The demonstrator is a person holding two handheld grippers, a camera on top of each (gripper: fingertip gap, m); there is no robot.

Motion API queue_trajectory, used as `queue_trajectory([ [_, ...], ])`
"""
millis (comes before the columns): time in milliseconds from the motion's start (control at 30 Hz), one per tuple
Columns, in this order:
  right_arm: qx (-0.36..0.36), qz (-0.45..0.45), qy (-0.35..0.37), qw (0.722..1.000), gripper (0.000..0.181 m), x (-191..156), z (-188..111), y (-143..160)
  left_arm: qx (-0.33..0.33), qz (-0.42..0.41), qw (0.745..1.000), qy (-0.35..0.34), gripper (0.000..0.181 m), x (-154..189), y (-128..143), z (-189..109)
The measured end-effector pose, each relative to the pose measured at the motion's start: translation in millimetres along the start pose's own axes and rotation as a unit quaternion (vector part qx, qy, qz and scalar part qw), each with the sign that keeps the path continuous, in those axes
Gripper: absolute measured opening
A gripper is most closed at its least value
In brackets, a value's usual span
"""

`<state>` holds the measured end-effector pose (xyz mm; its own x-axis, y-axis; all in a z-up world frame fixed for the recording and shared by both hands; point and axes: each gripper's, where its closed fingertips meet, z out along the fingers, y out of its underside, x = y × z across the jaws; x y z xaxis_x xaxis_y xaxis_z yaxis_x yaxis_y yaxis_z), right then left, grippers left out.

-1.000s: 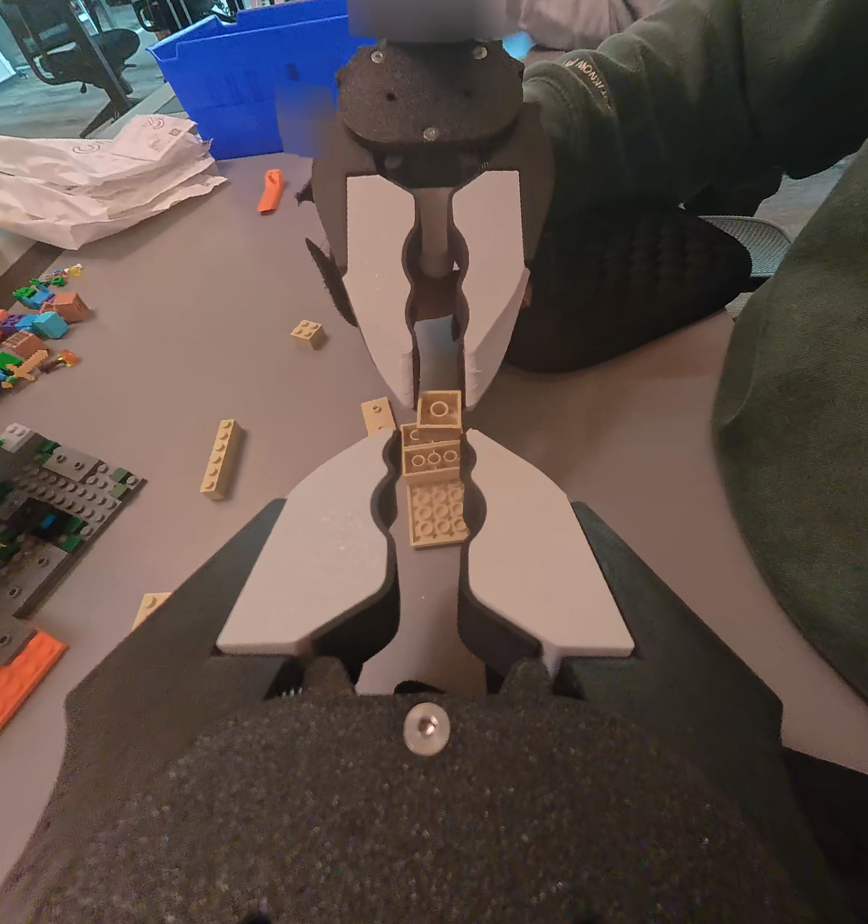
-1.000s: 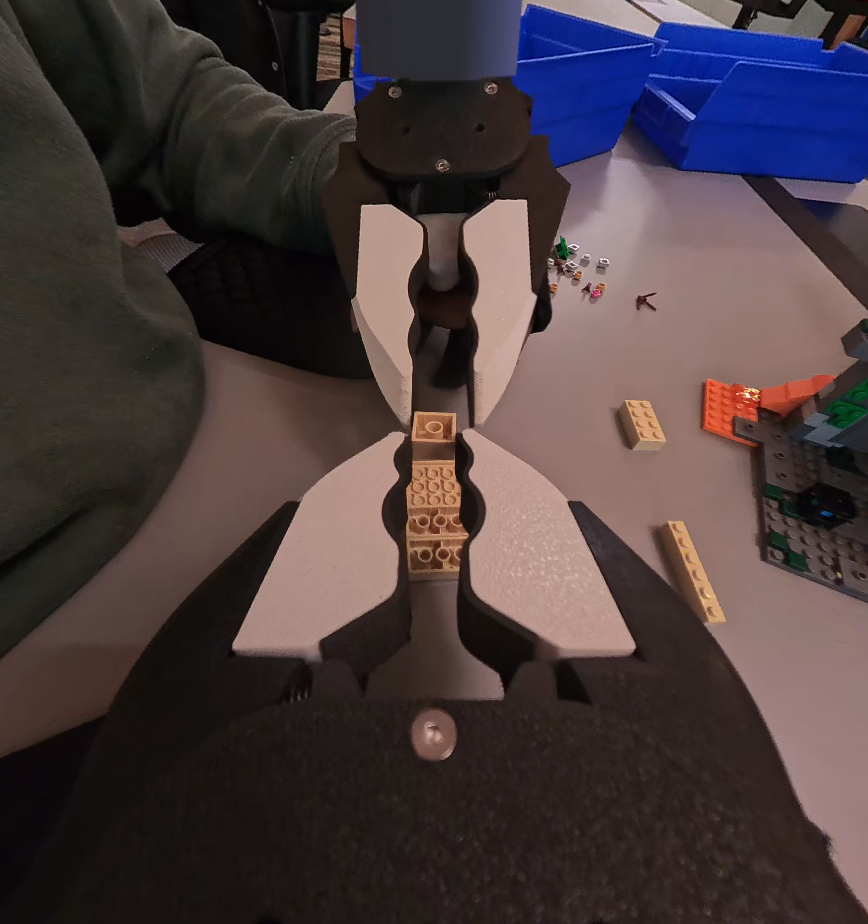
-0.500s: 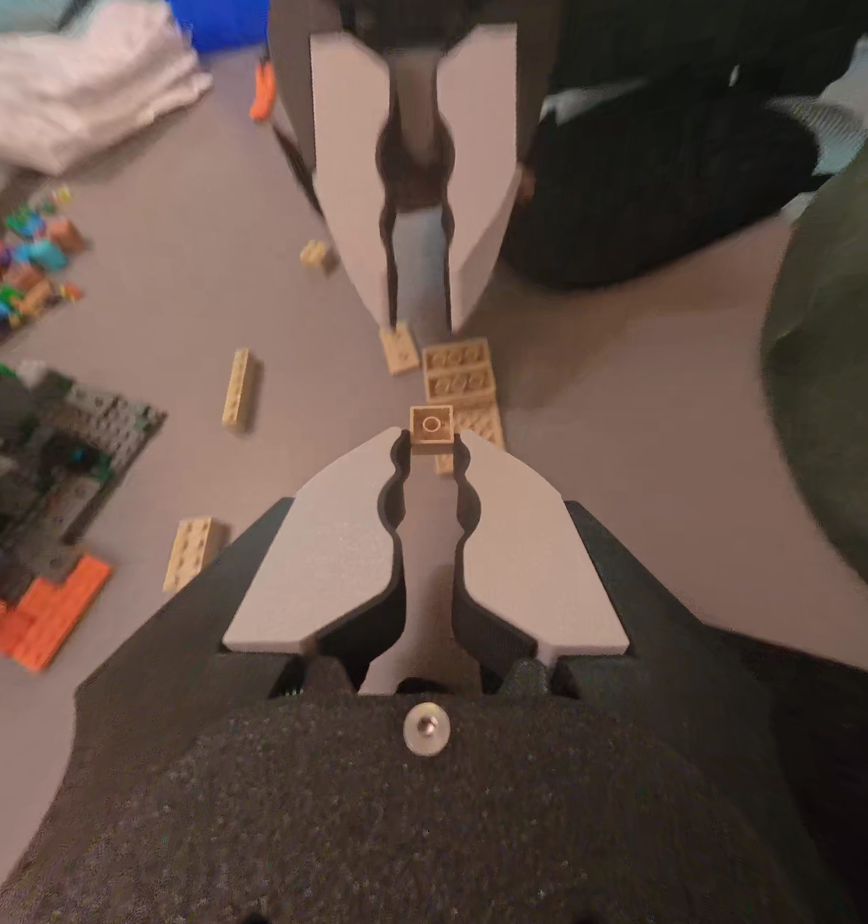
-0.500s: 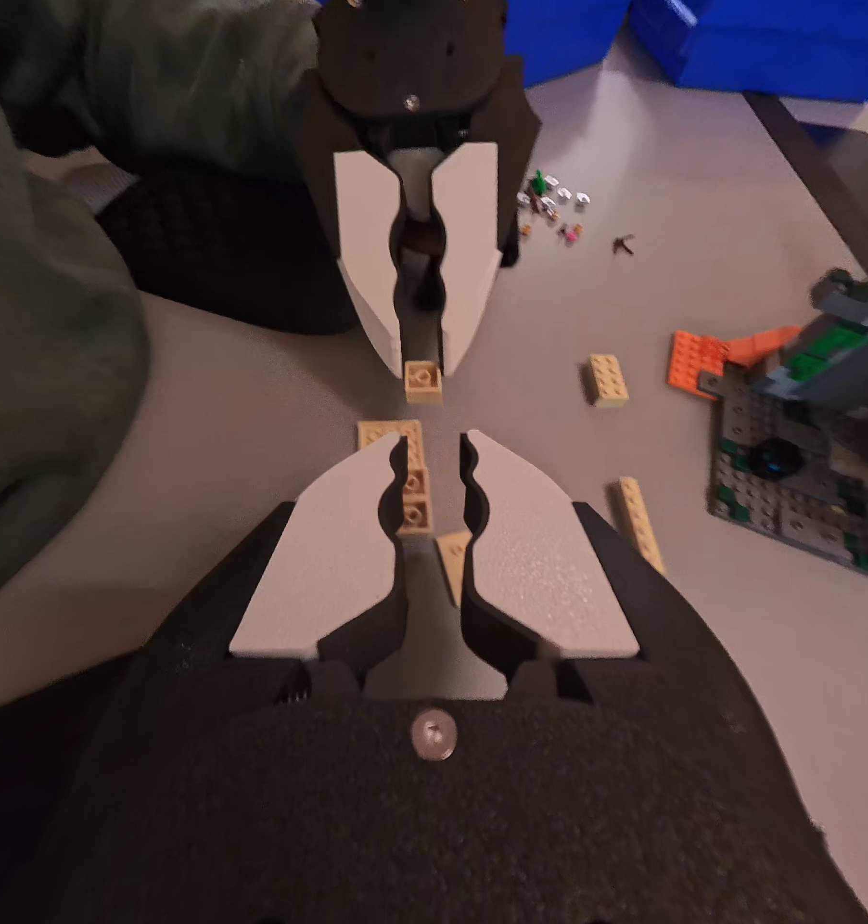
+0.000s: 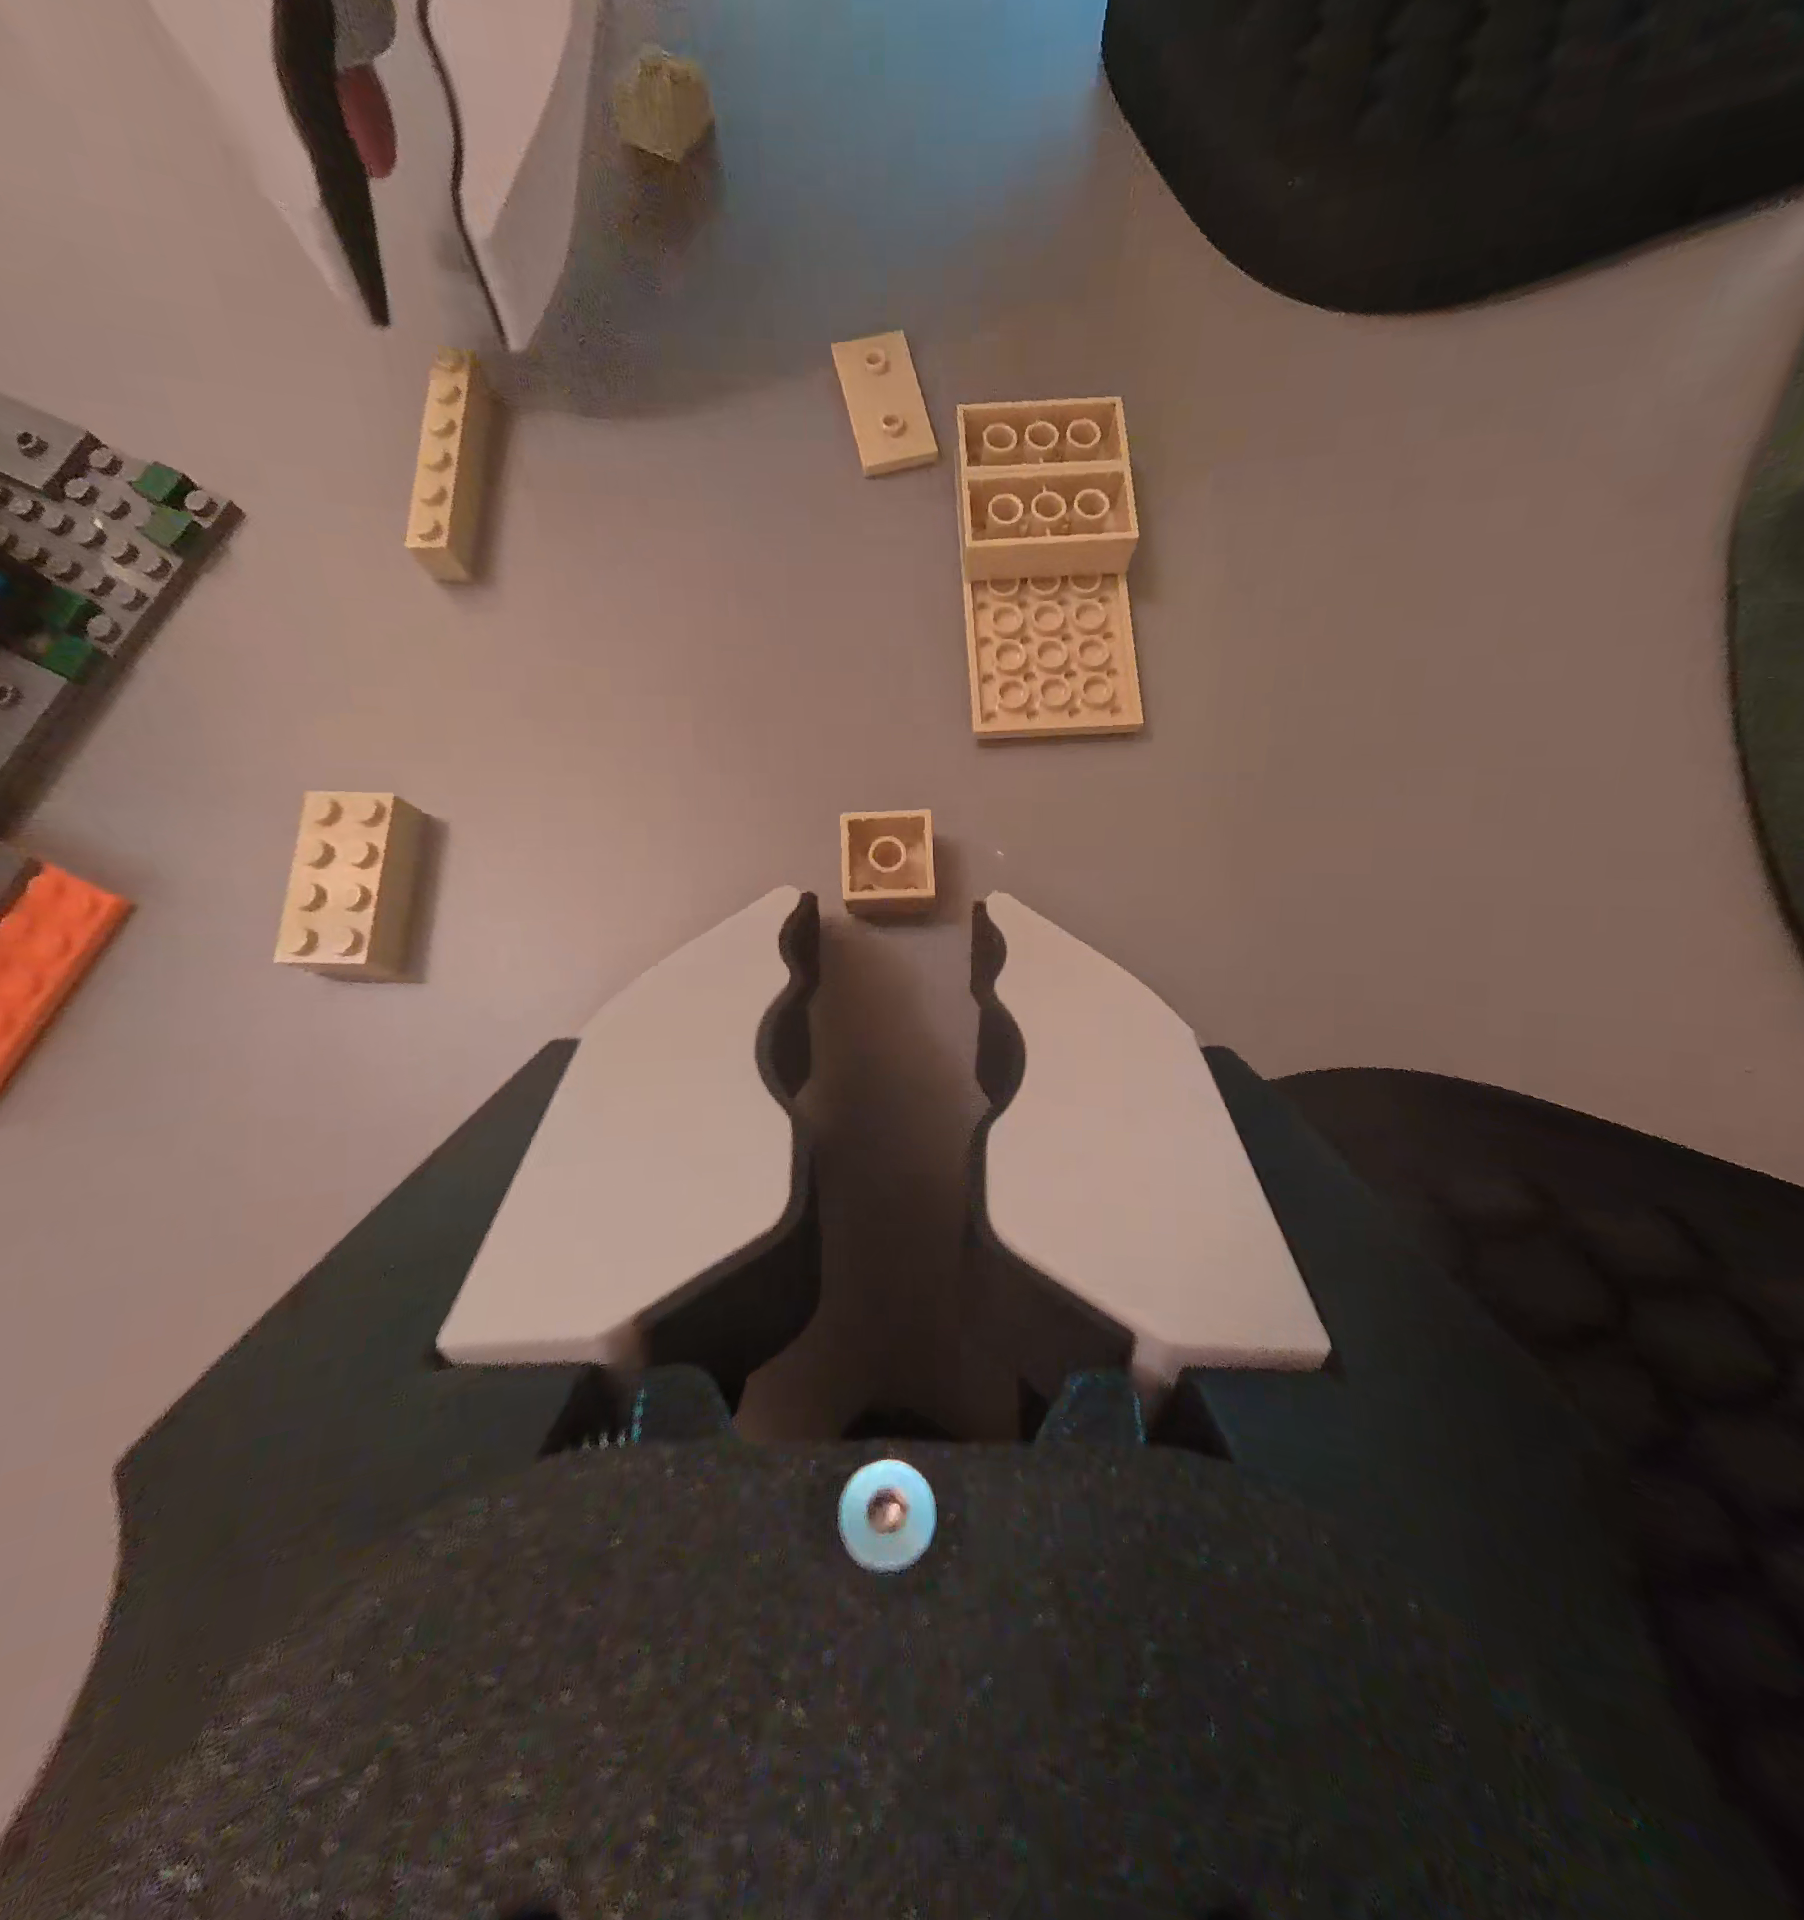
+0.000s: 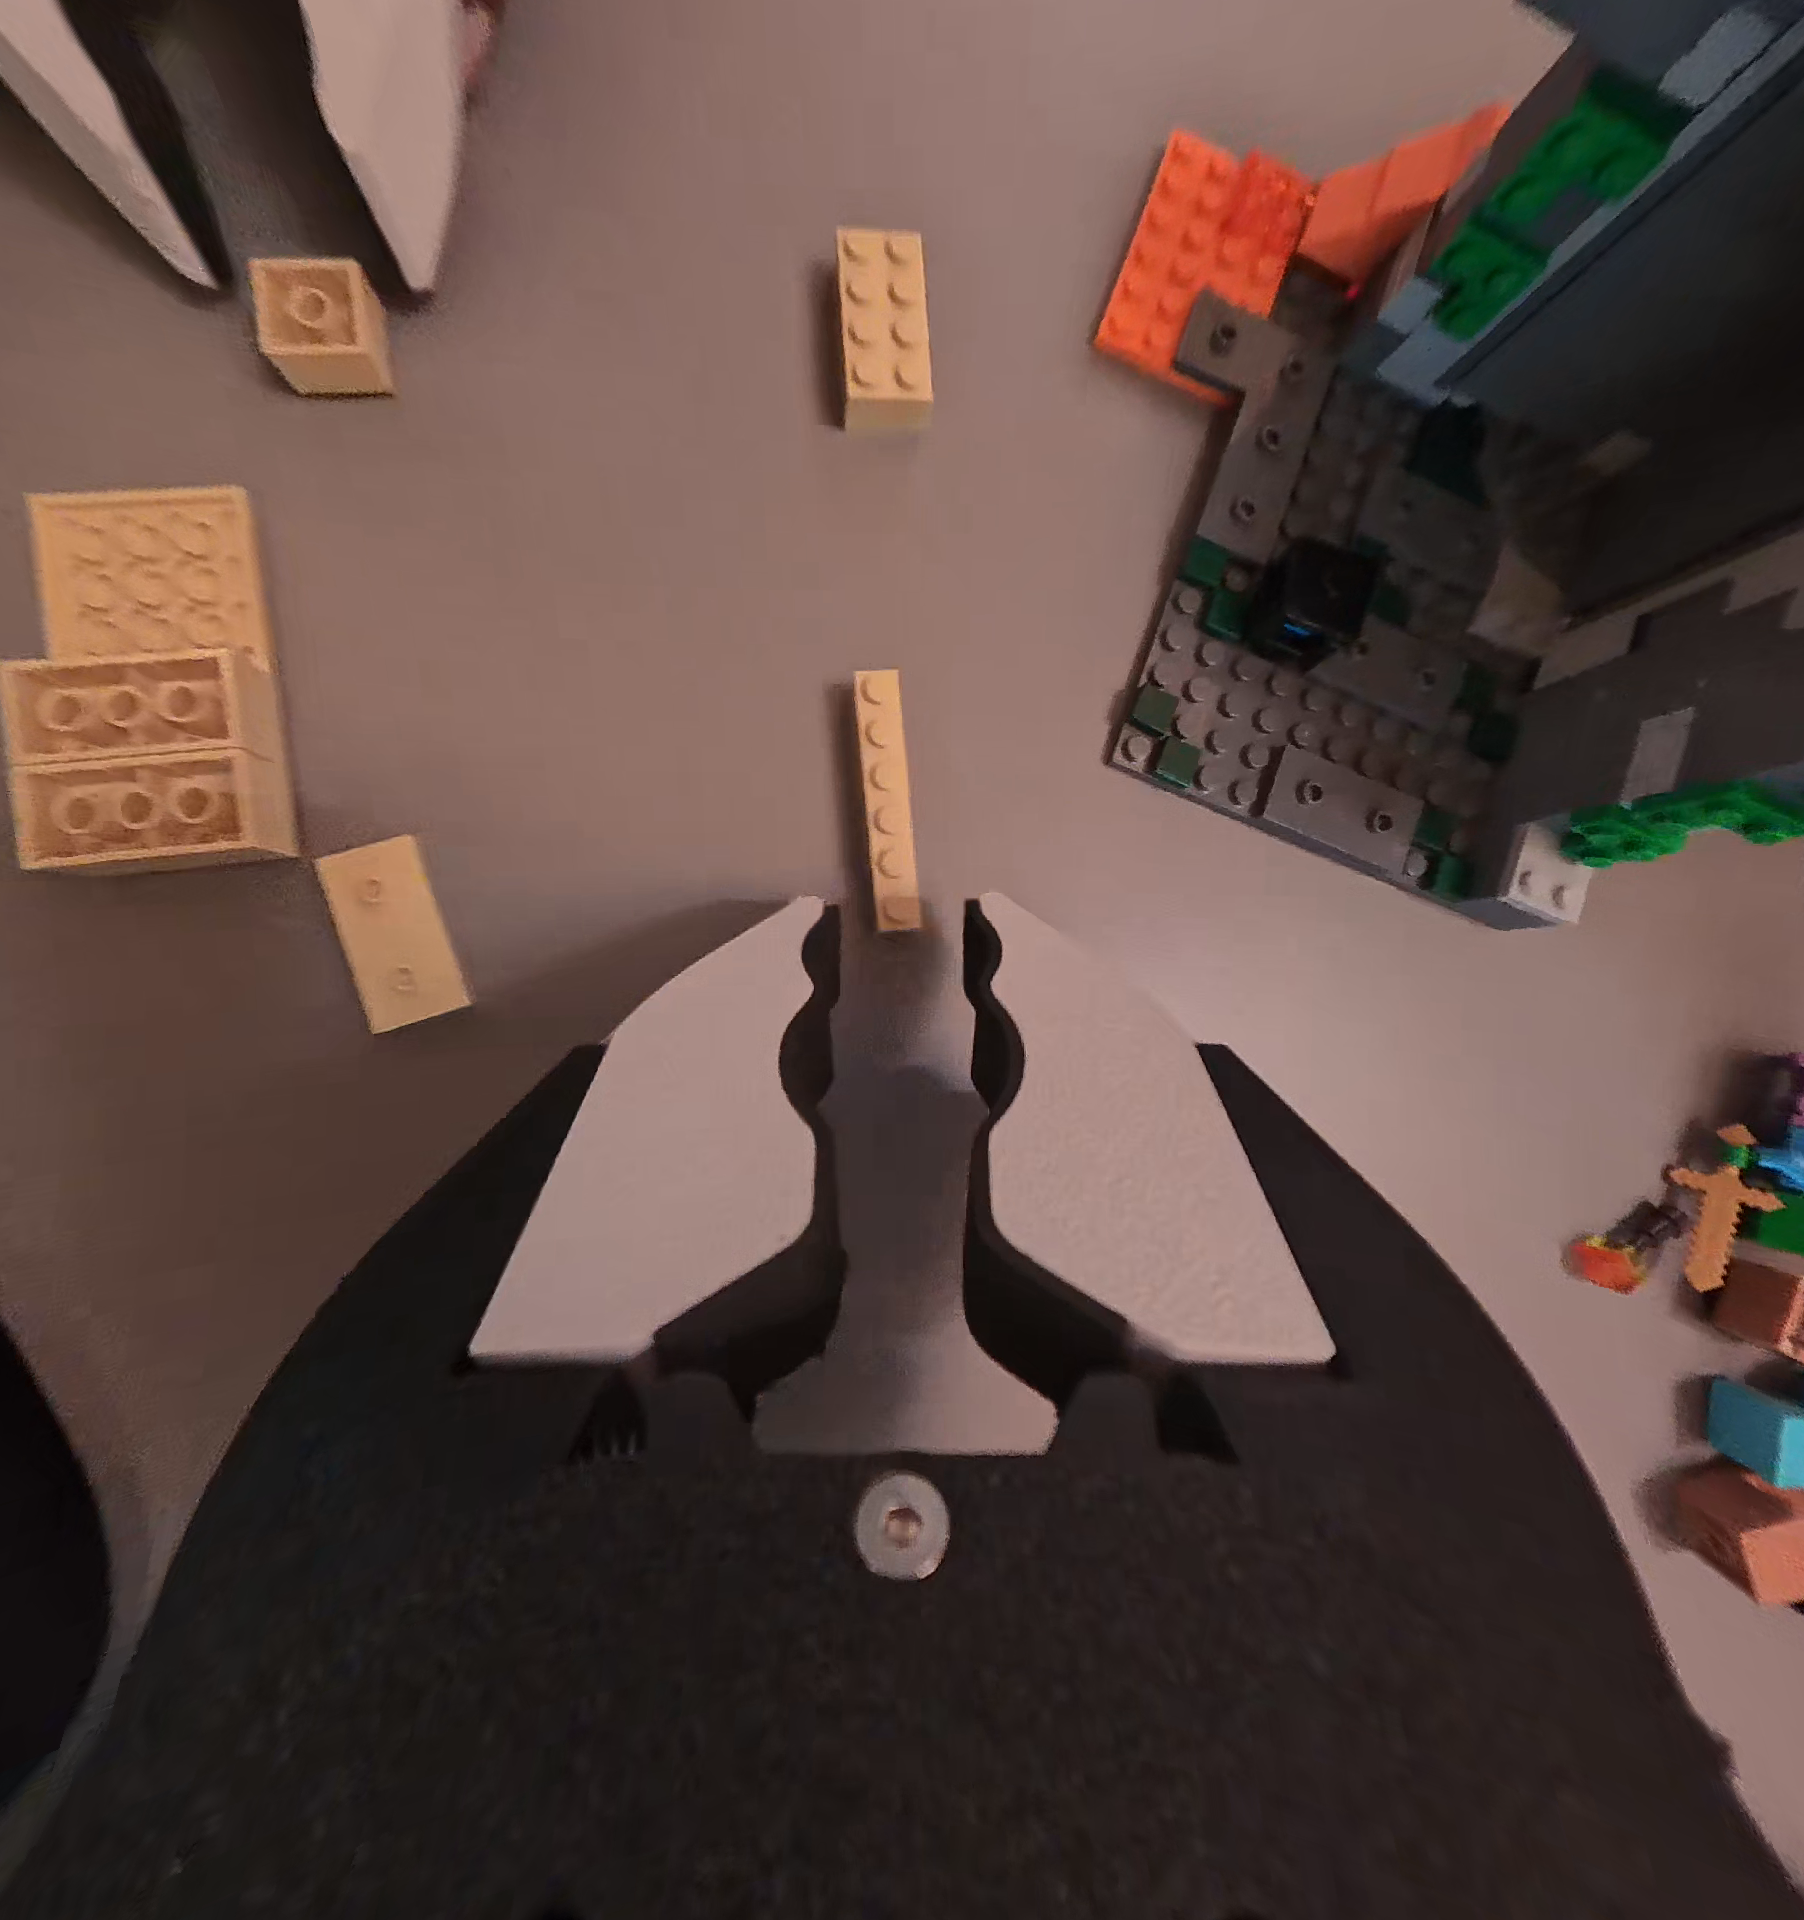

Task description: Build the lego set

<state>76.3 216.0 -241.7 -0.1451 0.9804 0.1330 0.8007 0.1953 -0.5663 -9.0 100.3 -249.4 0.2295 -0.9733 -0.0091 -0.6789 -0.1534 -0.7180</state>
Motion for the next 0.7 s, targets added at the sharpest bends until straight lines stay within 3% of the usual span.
queue_trajectory([
  [100,-0.001,0.008,-0.025,1.000,0.019,3,9,3,0.003,0.005,1.000,-0.006,0.031,-2,-1,-9],
  [200,0.020,0.020,-0.060,0.998,0.008,-5,9,-2,0.048,0.008,0.998,-0.039,0.027,-14,-16,-22],
  [333,0.046,0.062,-0.151,0.986,0.008,-38,-10,-20,0.113,0.048,0.987,-0.100,0.025,-22,-42,-31],
  [533,0.092,0.140,-0.324,0.931,0.008,-101,-42,-55,0.138,0.133,0.973,-0.126,0.029,3,-67,-16],
  [700,0.080,0.181,-0.375,0.906,0.008,-120,-42,-60,0.158,0.187,0.962,-0.121,0.025,27,-82,-8],
])
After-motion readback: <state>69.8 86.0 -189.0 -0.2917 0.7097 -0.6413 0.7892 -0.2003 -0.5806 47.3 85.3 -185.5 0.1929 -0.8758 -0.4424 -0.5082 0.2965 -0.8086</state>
